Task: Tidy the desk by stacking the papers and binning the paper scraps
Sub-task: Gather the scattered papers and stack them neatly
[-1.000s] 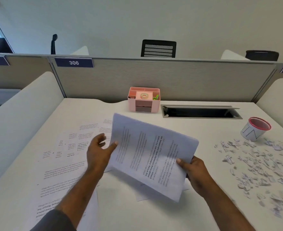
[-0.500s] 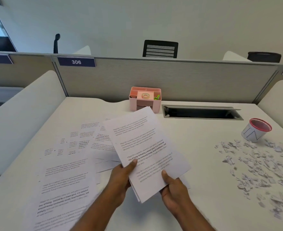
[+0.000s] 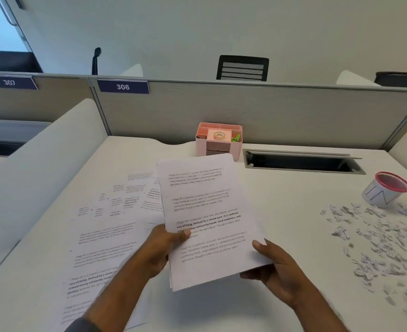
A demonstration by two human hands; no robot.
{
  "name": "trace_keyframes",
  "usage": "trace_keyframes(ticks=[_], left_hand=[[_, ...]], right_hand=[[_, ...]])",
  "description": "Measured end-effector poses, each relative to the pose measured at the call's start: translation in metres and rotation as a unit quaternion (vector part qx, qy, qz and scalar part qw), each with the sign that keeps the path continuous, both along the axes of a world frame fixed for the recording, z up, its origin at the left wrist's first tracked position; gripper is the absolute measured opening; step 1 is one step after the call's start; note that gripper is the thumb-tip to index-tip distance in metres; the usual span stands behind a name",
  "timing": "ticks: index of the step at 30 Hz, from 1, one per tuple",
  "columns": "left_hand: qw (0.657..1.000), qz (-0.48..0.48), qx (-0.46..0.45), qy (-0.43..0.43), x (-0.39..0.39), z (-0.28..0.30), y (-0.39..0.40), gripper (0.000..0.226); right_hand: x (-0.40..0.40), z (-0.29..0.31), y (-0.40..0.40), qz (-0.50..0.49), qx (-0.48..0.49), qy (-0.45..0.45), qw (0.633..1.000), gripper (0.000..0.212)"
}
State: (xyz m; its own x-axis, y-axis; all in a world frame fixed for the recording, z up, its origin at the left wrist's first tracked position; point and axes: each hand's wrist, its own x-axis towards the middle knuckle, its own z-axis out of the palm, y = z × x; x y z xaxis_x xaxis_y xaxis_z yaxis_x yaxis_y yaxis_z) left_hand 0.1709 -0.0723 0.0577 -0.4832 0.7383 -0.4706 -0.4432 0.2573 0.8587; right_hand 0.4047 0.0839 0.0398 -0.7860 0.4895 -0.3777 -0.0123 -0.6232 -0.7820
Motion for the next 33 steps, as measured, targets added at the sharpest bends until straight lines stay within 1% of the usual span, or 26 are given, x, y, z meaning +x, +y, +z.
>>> trace_keyframes(ticks=[2,4,6,9,11,12,13,14,15,17,19,22,24,25,27,28,29,33], left_hand=[[0.999,-0.038,-0.005,0.008,-0.009,0.003,-0.007,0.036],[0.997,-0.071,-0.014,0.018,-0.016,0.005,-0.014,0.037],[0.996,-0.083,-0.022,0.037,-0.021,0.007,-0.019,0.037],[0.994,-0.071,-0.041,0.072,-0.026,0.007,-0.026,0.037],[0.989,-0.057,-0.081,0.112,-0.033,0.002,-0.037,0.038],[0.982,-0.046,-0.107,0.148,-0.038,-0.002,-0.047,0.037],[0.97,-0.031,-0.136,0.199,-0.044,-0.008,-0.059,0.035],[0.95,-0.014,-0.173,0.261,-0.053,-0.015,-0.073,0.035],[0.921,-0.006,-0.214,0.326,-0.062,-0.023,-0.09,0.04],[0.859,-0.02,-0.285,0.426,-0.083,-0.037,-0.125,0.058],[0.816,-0.046,-0.337,0.468,-0.102,-0.046,-0.154,0.08],[0.776,-0.043,-0.418,0.471,-0.119,-0.059,-0.181,0.109],[0.76,-0.017,-0.467,0.452,-0.119,-0.064,-0.184,0.121],[0.752,-0.003,-0.487,0.445,-0.117,-0.065,-0.182,0.122],[0.735,0.015,-0.519,0.436,-0.11,-0.066,-0.176,0.115],[0.738,0.025,-0.524,0.425,-0.108,-0.067,-0.172,0.11],[0.748,0.038,-0.521,0.41,-0.107,-0.067,-0.169,0.107],[0.787,0.069,-0.492,0.366,-0.111,-0.069,-0.164,0.103]], right_hand=[[-0.002,0.005,0.003,0.065,0.04,-0.02,0.997,0.044],[-0.012,0.007,0.001,0.08,0.062,-0.033,0.994,0.039],[-0.023,0.005,-0.004,0.053,0.087,-0.052,0.993,0.037],[-0.035,0.002,-0.012,0.022,0.107,-0.064,0.992,0.035],[-0.04,0.001,-0.015,0.006,0.102,-0.071,0.992,0.034],[-0.042,0.0,-0.016,-0.002,0.099,-0.074,0.992,0.034],[-0.043,-0.001,-0.016,-0.01,0.096,-0.076,0.992,0.034],[-0.043,-0.002,-0.016,-0.016,0.095,-0.079,0.992,0.034],[-0.043,-0.002,-0.016,-0.02,0.096,-0.081,0.992,0.034],[-0.04,-0.003,-0.017,-0.023,0.1,-0.084,0.991,0.034],[-0.039,-0.003,-0.018,-0.021,0.104,-0.084,0.991,0.033],[-0.04,-0.003,-0.019,-0.026,0.111,-0.087,0.99,0.033],[-0.043,-0.003,-0.018,-0.032,0.112,-0.088,0.989,0.033],[-0.044,-0.003,-0.018,-0.033,0.111,-0.088,0.989,0.033],[-0.047,-0.002,-0.018,-0.036,0.108,-0.085,0.99,0.033],[-0.049,-0.002,-0.019,-0.039,0.107,-0.082,0.99,0.034],[-0.05,-0.002,-0.019,-0.041,0.105,-0.08,0.99,0.034],[-0.055,-0.003,-0.019,-0.052,0.095,-0.079,0.991,0.035]])
